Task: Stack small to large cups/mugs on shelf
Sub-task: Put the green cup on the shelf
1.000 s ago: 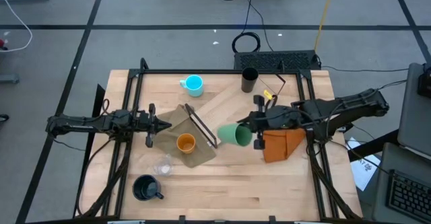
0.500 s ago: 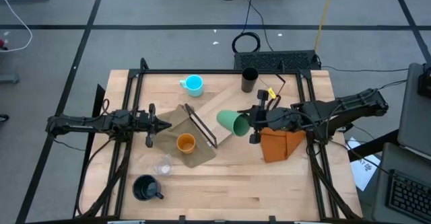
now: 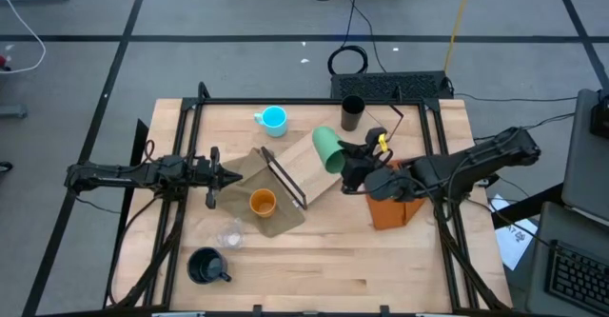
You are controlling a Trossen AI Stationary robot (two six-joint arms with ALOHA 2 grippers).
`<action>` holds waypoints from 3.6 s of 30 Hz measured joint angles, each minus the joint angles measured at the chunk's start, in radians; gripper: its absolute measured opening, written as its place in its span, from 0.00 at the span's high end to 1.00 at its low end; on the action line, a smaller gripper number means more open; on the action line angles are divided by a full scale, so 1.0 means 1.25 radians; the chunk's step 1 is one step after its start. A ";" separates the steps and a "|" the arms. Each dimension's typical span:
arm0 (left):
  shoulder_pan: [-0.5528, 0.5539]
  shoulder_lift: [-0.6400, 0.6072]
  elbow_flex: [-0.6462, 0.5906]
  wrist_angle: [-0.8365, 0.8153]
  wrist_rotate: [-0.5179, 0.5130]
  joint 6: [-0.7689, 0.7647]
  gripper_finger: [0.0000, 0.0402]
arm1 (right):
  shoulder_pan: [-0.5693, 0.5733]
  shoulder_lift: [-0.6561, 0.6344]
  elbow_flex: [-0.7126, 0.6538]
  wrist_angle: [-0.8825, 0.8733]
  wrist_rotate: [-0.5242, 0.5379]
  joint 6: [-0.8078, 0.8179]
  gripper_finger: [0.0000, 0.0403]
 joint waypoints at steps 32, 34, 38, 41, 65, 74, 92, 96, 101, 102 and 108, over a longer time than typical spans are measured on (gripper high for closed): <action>0.000 0.000 0.000 0.000 0.001 0.006 0.97 | -0.060 -0.041 0.000 -0.089 -0.199 0.159 1.00; 0.000 0.000 0.000 0.000 0.001 0.006 0.98 | -0.082 -0.049 0.000 -0.143 -0.267 0.215 1.00; 0.000 0.000 0.000 0.000 0.001 0.006 0.97 | -0.125 -0.050 0.000 -0.242 -0.425 0.306 1.00; 0.000 0.000 0.000 0.000 0.000 0.007 0.98 | -0.151 -0.050 0.000 -0.294 -0.547 0.363 1.00; 0.000 0.000 0.000 0.000 -0.001 0.007 0.97 | -0.326 0.007 0.135 -0.503 -0.659 0.390 1.00; 0.000 0.000 -0.002 0.023 -0.004 0.032 0.97 | -0.440 0.095 0.205 -0.515 -0.759 0.305 1.00; 0.000 0.000 -0.001 0.013 -0.003 0.049 0.97 | -0.619 0.144 0.265 -0.500 -0.879 0.242 1.00; 0.000 0.000 -0.001 0.013 -0.003 0.049 0.98 | -0.631 0.157 0.265 -0.479 -0.889 0.234 1.00; 0.000 0.000 -0.001 0.012 -0.002 0.049 0.97 | -0.634 0.196 0.285 -0.477 -0.924 0.223 1.00; 0.000 0.000 -0.001 0.012 -0.001 0.049 0.97 | -0.634 0.210 0.300 -0.481 -0.925 0.223 1.00; 0.000 0.000 -0.001 0.011 -0.001 0.049 0.97 | -0.634 0.303 0.453 -0.561 -0.924 0.197 1.00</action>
